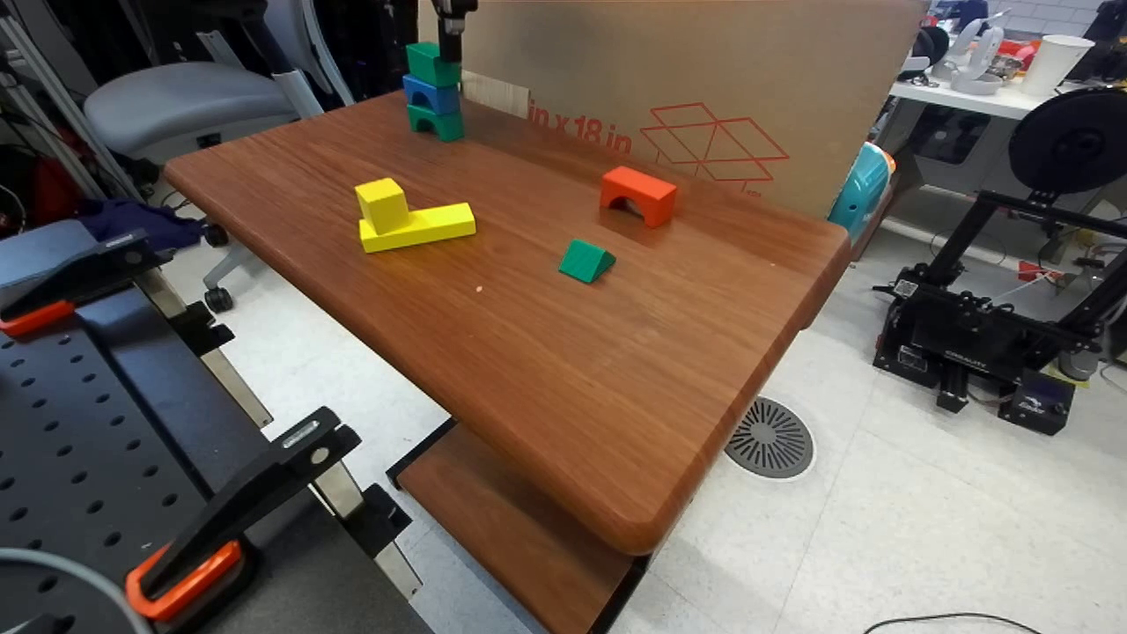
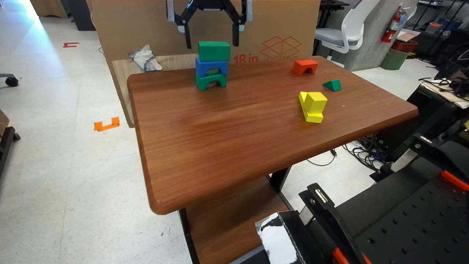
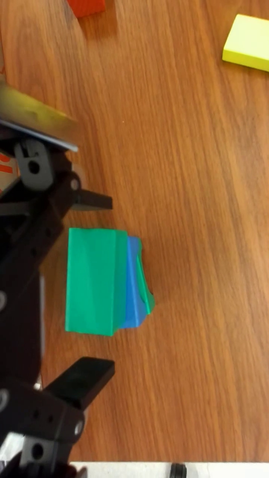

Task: Put the left green block on the blue block

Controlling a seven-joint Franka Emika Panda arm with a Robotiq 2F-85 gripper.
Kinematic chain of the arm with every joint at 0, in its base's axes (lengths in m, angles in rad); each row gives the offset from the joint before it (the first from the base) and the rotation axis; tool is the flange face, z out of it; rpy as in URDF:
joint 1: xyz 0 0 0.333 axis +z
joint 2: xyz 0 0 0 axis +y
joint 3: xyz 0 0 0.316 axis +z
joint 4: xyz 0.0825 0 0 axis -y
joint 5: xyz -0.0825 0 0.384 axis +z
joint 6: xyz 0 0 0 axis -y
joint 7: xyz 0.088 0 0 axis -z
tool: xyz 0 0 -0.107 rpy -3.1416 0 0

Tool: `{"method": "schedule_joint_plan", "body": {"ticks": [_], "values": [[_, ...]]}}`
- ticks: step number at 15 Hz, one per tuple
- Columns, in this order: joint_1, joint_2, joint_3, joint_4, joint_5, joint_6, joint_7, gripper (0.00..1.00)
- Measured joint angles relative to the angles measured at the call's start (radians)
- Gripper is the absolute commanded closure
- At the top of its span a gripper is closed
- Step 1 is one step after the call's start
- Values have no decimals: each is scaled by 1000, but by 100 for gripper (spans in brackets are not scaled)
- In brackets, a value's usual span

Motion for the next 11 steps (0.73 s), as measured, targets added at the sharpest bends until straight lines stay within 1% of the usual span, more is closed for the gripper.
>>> {"method": "schedule_joint_plan", "body": {"ticks": [4, 6, 9, 11], "values": [[5, -11, 0, -1, 0, 1, 0, 0], [12, -46, 0, -24, -4, 4, 0, 0], [19, -132, 1, -88, -10, 3, 0, 0], [19, -130, 1, -88, -10, 2, 0, 0]]}}
